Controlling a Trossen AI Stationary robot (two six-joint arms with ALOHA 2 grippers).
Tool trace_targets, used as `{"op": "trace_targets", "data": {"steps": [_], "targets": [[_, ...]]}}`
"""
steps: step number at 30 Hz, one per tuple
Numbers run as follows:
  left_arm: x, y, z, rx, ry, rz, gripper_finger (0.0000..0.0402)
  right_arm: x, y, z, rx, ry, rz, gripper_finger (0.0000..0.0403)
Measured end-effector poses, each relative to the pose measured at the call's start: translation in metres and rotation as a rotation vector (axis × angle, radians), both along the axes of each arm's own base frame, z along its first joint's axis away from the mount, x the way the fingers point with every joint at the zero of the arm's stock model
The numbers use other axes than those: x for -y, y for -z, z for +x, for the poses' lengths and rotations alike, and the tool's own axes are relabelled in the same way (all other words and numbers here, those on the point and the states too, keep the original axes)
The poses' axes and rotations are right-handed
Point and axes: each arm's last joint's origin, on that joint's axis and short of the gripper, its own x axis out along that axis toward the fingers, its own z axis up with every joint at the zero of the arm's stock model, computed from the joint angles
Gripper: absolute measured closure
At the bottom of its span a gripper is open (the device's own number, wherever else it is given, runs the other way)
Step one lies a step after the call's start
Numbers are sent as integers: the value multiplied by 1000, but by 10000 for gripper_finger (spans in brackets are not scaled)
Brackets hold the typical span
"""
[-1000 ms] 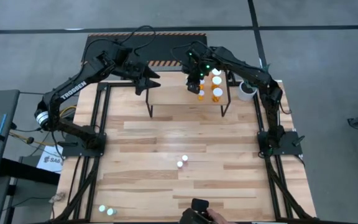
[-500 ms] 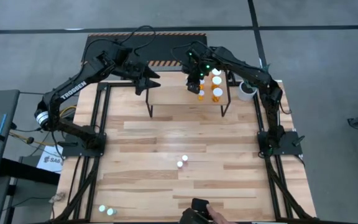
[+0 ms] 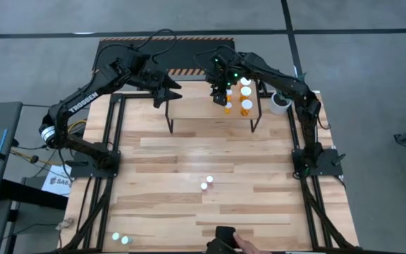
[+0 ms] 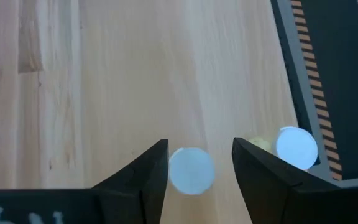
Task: Pick and place medicine bottles onto shelf by color
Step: Put the top small yellow pill bottle on the shelf aligned with the other small yellow pill bottle
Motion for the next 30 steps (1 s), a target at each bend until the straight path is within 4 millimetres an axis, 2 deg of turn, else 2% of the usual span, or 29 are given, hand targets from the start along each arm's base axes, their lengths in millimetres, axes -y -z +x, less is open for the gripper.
{"op": "trace_targets", "data": {"steps": [7, 11, 14, 18, 23, 24, 30], "targets": [[0, 0, 0, 1, 6, 13, 171, -8, -19, -2, 7, -22, -11, 206], [0, 0, 0, 0, 9, 19, 171, -16, -39, -5, 36, -48, -40, 207], [0, 0, 0, 0, 8, 19, 171, -22, -39, -9, -16, -58, -7, 215], [0, 0, 0, -4, 9, 15, 171, -27, -33, -18, -101, -88, 89, 264], [0, 0, 0, -3, 23, 44, 171, -25, -21, -14, -102, -121, 106, 377], [0, 0, 0, -3, 25, 48, 171, -24, -19, -12, -95, -121, 101, 389], [0, 0, 0, -5, 24, 57, 171, -21, -8, -9, -111, -100, 99, 395]]}}
